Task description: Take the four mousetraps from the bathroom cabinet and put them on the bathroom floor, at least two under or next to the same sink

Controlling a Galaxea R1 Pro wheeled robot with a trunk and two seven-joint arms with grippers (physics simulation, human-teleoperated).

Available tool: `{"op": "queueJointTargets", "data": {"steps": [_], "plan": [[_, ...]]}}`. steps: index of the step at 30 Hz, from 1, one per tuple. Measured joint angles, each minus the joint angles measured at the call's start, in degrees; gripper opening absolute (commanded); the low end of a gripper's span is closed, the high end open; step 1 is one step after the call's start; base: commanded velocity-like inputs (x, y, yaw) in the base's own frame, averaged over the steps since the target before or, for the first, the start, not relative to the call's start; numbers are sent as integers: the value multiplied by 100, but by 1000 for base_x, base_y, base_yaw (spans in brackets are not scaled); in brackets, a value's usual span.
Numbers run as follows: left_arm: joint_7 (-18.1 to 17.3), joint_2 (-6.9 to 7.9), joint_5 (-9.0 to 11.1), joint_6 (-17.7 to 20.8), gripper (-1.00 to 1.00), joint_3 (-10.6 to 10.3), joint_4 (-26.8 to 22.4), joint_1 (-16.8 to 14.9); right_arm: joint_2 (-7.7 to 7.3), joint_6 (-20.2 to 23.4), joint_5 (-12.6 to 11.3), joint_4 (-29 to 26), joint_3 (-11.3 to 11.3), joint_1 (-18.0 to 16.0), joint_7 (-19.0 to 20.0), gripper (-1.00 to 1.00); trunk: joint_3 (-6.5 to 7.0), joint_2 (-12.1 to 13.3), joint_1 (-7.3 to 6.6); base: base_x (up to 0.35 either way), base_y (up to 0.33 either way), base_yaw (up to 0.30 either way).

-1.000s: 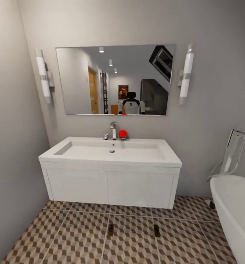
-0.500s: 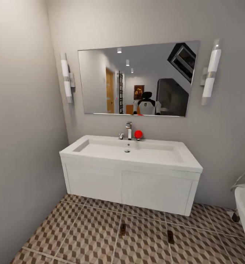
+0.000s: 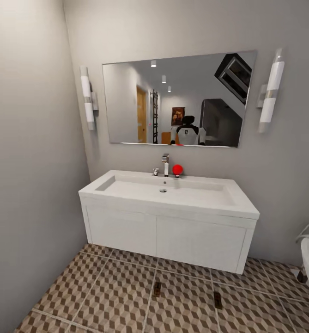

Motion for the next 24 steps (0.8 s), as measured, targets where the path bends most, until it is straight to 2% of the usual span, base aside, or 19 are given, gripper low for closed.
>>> {"op": "queueJointTargets", "data": {"steps": [4, 11, 24], "plan": [[1, -3, -4, 0, 100, 0, 1, 1, -7, 0, 1, -3, 0, -1, 1, 100, 0, 0, 0, 0, 0, 133], [1, -23, -5, 4, 100, 5, -7, 1, 3, -1, 7, -4, 0, -1, -16, 100, 0, 0, 0, 0, 0, 263], [7, -221, 10, 2, 100, 12, 0, 1, 7, -26, 8, -4, 0, -1, -17, 100, 0, 0, 0, 0, 0, 295]]}}
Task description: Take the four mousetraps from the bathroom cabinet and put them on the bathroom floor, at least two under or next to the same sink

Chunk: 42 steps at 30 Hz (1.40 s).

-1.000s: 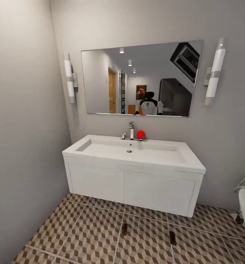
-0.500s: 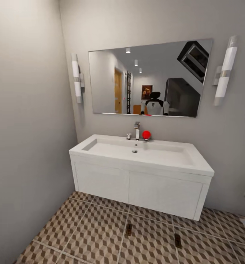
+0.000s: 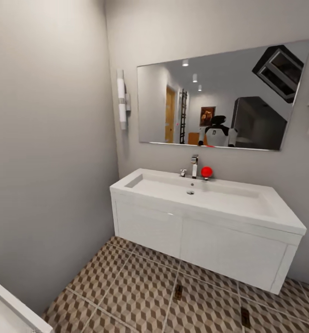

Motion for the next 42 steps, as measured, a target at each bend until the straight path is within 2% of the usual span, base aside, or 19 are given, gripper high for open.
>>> {"op": "queueJointTargets", "data": {"steps": [22, 33, 42], "plan": [[2, 0, 16, -2, 100, 5, -7, 0, -7, -41, 4, 0, 0, 0, 4, 100, 2, 0, 0, 0, 0, 299], [-4, 6, 307, -2, 100, 5, -4, 0, 1, -52, 2, 0, -5, 0, 8, 100, 28, 0, 0, 0, 0, 290], [-7, 0, 373, -2, 100, -2, 1, 0, -3, -45, 0, 0, -6, 0, 8, 100, 55, 0, 0, 0, 0, 288]]}}
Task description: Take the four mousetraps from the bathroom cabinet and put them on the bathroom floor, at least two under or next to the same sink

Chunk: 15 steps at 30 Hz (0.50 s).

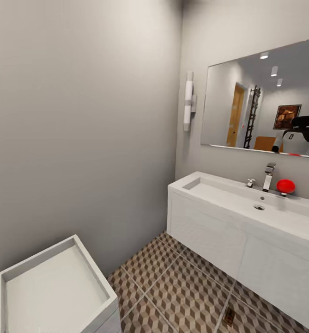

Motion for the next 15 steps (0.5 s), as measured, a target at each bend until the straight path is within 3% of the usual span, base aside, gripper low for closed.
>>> {"op": "queueJointTargets", "data": {"steps": [15], "plan": [[-2, -5, 3, 8, 100, -2, 1, 0, -2, 9, 0, 0, 4, 0, 0, 100, 46, 0, 0, 0, 0, 287]]}}
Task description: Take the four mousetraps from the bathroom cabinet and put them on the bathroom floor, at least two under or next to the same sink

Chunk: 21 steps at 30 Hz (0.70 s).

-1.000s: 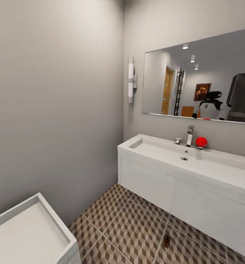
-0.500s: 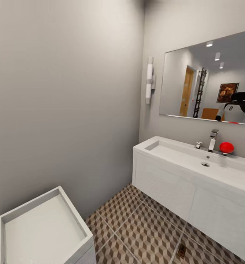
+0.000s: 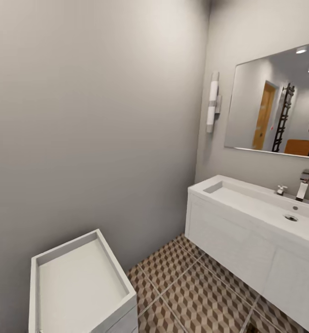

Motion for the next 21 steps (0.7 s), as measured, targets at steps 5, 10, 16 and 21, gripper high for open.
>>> {"op": "queueJointTargets", "data": {"steps": [5, 10, 16, 21], "plan": [[-5, -4, -17, 15, 100, 0, 0, 0, 1, 0, 0, 0, 1, 0, 0, 100, 15, 0, 0, 0, 0, 287], [-8, -11, -38, 26, 100, -6, 0, 0, 1, 0, 0, 0, 1, 0, 0, 100, 31, 0, 0, 0, 0, 287], [-20, -14, -51, 39, 100, -8, 0, 0, 0, 0, 0, 0, 2, 0, 0, 100, 49, 0, 0, 0, 0, 287], [-27, -9, -55, 48, 100, -9, 0, 0, 1, 0, 0, 0, 1, 0, 0, 100, 64, 0, 0, 0, 0, 287]]}}
